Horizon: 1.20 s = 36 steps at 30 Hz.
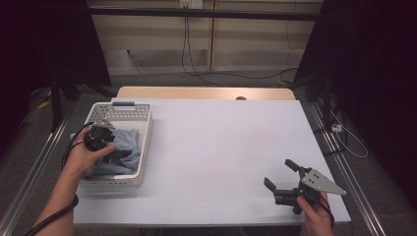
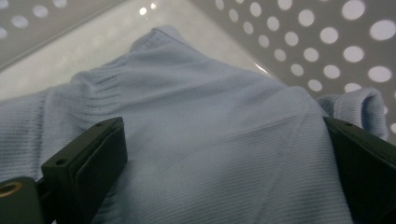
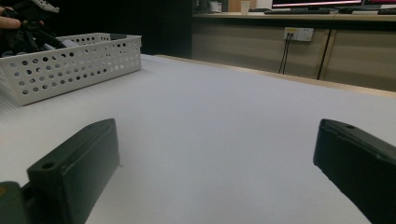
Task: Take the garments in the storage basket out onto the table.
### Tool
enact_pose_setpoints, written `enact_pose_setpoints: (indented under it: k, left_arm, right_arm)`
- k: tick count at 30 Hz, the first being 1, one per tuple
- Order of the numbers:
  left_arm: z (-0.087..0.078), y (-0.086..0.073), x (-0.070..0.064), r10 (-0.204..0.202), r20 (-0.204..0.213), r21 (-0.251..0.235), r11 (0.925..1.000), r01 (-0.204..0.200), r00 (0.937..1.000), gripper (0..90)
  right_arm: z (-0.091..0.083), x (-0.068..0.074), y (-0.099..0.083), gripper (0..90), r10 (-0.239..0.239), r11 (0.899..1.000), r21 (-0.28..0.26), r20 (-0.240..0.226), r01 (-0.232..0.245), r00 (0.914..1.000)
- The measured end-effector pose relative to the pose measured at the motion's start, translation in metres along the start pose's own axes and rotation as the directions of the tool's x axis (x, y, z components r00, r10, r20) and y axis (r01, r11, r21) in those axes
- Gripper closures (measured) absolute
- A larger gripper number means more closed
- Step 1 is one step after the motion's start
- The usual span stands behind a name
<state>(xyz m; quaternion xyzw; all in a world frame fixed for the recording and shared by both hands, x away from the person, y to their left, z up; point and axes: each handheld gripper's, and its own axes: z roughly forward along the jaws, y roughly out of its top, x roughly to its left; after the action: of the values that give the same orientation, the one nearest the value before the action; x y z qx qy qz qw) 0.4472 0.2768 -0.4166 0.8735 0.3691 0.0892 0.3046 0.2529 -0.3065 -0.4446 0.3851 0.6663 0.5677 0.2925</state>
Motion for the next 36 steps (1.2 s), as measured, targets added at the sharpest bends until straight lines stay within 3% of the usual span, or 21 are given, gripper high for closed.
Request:
enact_pose_setpoints:
  k: [7, 10, 22, 36]
  left_arm:
    - [0.005, -0.003, 0.000, 0.012, 0.005, 0.033, 0.9994, -0.012, 0.9999, 2.2]
    - [0.009, -0.005, 0.001, 0.039, -0.007, 0.052, 0.9979, -0.039, 0.9992, 2.2]
    - [0.013, -0.009, 0.002, 0.039, 0.011, 0.052, 0.9979, -0.040, 0.9992, 0.4]
    - [0.020, -0.013, -0.002, 0.060, -0.025, 0.083, 0.9949, -0.057, 0.9979, 4.0]
  right_arm:
    - [0.000, 0.000, 0.000, 0.2, -0.004, 1.000, 0.000, -0.005, 0.004, 1.0000]
    - [0.000, 0.001, 0.000, 0.2, -0.008, 1.000, -0.001, -0.007, 0.008, 0.9999]
    - [-0.001, 0.001, 0.000, 0.2, -0.010, 1.000, -0.001, -0.009, 0.010, 0.9999]
    - [-0.001, 0.002, 0.001, 0.2, -0.012, 1.000, -0.006, -0.019, 0.011, 0.9998]
